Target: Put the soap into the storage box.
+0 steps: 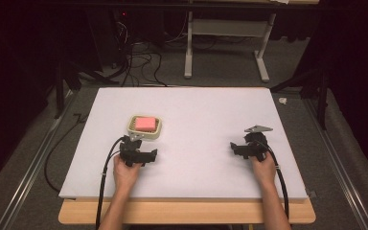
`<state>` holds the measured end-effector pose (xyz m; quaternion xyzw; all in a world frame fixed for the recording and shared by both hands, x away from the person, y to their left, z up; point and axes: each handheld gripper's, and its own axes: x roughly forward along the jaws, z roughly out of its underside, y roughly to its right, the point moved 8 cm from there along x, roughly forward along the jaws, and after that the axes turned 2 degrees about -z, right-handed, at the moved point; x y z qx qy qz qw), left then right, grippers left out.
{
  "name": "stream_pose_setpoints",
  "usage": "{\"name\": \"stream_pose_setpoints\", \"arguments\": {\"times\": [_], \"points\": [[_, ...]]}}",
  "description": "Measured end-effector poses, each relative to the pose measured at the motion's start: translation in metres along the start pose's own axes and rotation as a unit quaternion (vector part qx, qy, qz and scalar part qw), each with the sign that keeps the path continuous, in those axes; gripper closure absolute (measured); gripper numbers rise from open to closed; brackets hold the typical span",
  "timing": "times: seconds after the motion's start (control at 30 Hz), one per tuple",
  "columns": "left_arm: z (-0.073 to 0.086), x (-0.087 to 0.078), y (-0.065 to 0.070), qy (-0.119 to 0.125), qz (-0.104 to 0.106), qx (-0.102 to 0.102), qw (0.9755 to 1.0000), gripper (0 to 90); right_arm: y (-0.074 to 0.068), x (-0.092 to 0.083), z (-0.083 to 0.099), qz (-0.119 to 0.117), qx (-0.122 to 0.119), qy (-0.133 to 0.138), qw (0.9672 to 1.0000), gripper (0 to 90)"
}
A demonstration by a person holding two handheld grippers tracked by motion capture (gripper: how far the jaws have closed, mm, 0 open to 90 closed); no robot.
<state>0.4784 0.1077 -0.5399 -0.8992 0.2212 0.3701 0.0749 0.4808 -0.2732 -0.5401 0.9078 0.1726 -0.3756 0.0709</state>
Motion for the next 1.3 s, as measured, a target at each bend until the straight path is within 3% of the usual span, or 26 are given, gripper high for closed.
{"name": "stream_pose_setpoints", "arguments": {"times": [0.27, 1.3], "points": [[0.0019, 0.0028, 0.0017, -0.001, -0.014, 0.013, 0.9998, 10.2, 0.0001, 0.0000, 0.0000, 0.000, 0.000, 0.000, 1.0000, 15.4], [0.0031, 0.0028, 0.0019, 0.003, -0.015, 0.014, 0.9998, 9.9, -0.0001, -0.0002, 0.0001, 0.000, -0.001, -0.001, 1.0000, 15.5]]}}
